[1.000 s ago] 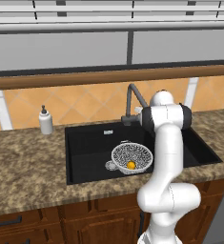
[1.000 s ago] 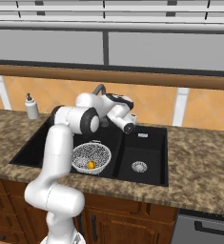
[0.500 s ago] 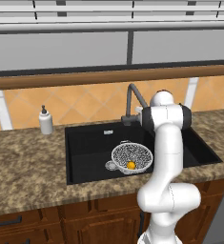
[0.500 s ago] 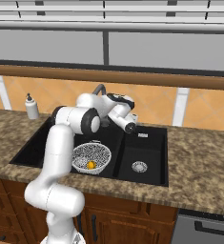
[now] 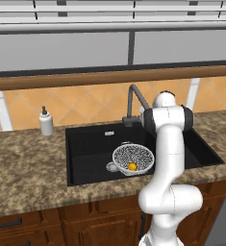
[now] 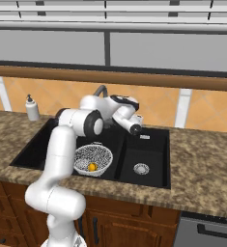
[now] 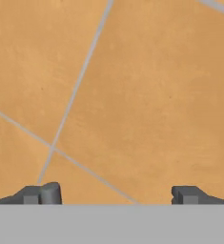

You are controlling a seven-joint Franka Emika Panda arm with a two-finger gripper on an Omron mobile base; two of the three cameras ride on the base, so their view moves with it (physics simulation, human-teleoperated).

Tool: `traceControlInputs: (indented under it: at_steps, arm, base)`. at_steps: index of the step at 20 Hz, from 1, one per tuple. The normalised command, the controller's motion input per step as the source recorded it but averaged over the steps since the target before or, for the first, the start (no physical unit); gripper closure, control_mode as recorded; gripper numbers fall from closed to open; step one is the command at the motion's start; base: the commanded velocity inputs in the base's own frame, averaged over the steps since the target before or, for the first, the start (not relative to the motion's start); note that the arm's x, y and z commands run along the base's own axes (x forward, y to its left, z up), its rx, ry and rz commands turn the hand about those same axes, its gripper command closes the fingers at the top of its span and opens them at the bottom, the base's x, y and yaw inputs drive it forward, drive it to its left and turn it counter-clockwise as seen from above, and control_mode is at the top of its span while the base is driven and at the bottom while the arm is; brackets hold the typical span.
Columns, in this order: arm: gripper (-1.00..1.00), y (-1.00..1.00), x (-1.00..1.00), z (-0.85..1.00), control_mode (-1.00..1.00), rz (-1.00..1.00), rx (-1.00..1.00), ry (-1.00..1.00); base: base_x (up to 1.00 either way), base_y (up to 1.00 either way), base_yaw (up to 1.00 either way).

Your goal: Put the colander in the sink, put the tangerine in the colander, and turn on the sink faucet and pour water over the colander.

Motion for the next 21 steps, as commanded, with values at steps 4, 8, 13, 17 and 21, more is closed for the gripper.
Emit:
traceControlInputs:
  at_steps: [4, 8, 13, 17, 21]
  arm:
    - [-1.0, -0.92, 0.0, -0.02, -1.0, 0.0, 0.01, 0.0]
    - [-1.0, -0.94, 0.0, -0.03, -1.0, 0.0, 0.02, 0.0]
    - [-1.0, -0.89, 0.0, -0.02, -1.0, 0.0, 0.01, 0.0]
    - [-1.0, -0.67, 0.0, 0.0, -1.0, 0.0, 0.0, 0.0]
    - [-1.0, -0.34, 0.0, 0.0, -1.0, 0.0, 0.0, 0.0]
  base:
    - [0.0, 0.0, 0.0]
    - [0.0, 0.0, 0.0]
    - [0.0, 0.0, 0.0]
    - [0.0, 0.0, 0.0]
    - [0.0, 0.0, 0.0]
